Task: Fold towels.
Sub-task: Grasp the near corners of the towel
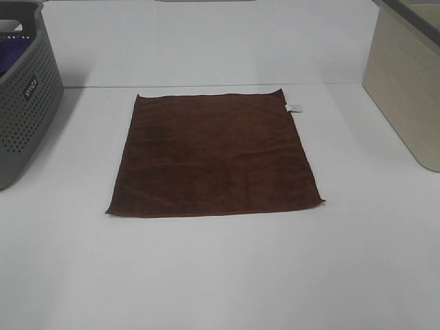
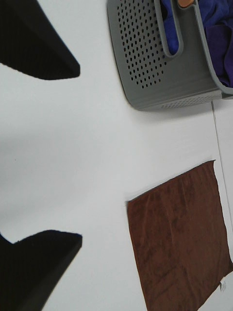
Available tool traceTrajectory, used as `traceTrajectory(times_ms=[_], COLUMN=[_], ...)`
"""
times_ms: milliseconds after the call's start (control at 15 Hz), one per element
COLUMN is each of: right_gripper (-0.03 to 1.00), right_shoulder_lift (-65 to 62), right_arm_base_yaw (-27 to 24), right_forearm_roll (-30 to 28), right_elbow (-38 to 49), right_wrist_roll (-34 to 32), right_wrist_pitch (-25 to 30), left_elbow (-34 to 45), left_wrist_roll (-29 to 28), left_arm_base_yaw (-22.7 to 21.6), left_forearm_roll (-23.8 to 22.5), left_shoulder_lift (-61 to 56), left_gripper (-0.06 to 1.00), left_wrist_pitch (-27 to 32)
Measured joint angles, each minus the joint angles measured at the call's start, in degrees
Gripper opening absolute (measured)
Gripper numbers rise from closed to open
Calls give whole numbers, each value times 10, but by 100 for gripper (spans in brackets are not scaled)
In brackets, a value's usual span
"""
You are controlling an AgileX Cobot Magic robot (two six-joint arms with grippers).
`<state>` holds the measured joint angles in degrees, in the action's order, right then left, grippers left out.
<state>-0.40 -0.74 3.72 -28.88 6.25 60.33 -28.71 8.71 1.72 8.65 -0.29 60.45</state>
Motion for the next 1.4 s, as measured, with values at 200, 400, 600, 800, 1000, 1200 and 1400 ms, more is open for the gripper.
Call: traceTrajectory(times_ms=[200,400,600,800,1000,1200,1400], right_gripper=[76,76,76,76,76,76,76], right_shoulder_lift=[0,0,0,0,0,0,26], right_arm_base_yaw=[0,0,0,0,0,0,0], right_forearm_roll=[0,0,0,0,9,11,26], right_elbow=[0,0,0,0,0,0,-9], right_wrist_roll=[0,0,0,0,0,0,-9], right_wrist_pitch=[0,0,0,0,0,0,-63], left_elbow=[0,0,0,0,0,0,-8], left_wrist_roll=[0,0,0,0,0,0,0], left_arm_base_yaw=[0,0,0,0,0,0,0], left_forearm_roll=[0,0,0,0,0,0,3], left_shoulder_lift=[0,0,0,0,0,0,2], left_gripper=[80,80,80,80,80,80,79], left_wrist_pitch=[0,0,0,0,0,0,-32])
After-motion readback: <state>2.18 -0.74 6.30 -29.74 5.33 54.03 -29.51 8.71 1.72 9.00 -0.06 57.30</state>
